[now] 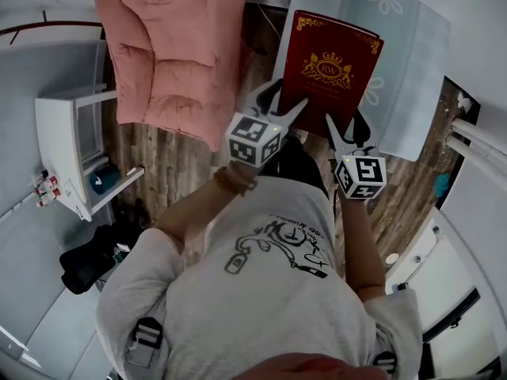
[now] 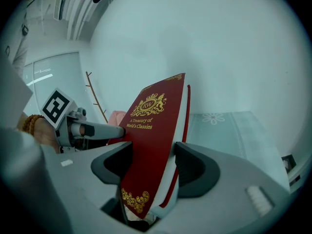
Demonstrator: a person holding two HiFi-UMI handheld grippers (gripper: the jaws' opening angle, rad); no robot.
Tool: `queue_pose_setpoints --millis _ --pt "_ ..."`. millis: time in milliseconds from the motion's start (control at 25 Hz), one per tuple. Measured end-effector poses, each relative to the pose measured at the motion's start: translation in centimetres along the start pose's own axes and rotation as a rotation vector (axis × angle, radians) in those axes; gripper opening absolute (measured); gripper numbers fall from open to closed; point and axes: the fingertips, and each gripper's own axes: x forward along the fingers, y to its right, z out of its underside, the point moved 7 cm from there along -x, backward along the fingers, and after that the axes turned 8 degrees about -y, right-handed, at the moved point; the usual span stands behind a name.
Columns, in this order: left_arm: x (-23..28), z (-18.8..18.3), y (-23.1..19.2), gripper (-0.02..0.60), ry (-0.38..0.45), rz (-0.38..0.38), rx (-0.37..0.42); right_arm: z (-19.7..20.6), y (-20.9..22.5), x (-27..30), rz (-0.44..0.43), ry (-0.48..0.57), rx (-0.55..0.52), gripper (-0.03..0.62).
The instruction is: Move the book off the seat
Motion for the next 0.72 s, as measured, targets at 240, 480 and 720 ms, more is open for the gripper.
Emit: queue_pose_setpoints --millis 240,480,720 --pt "2.2 1.8 -1.2 0.282 -0.045 0.011 -0.017 2.0 1.2 1.8 0.007 -0.030 0.034 0.278" --pt "4.6 3.4 -2.1 0.282 -0.081 0.022 -0.022 4.0 2.6 3.4 0.015 -0.059 0.058 0.279" --pt "6.6 5.1 -3.3 0.282 -0.106 0.018 -0.038 5.7 3.8 5.3 0.011 -0.084 0.069 0.279"
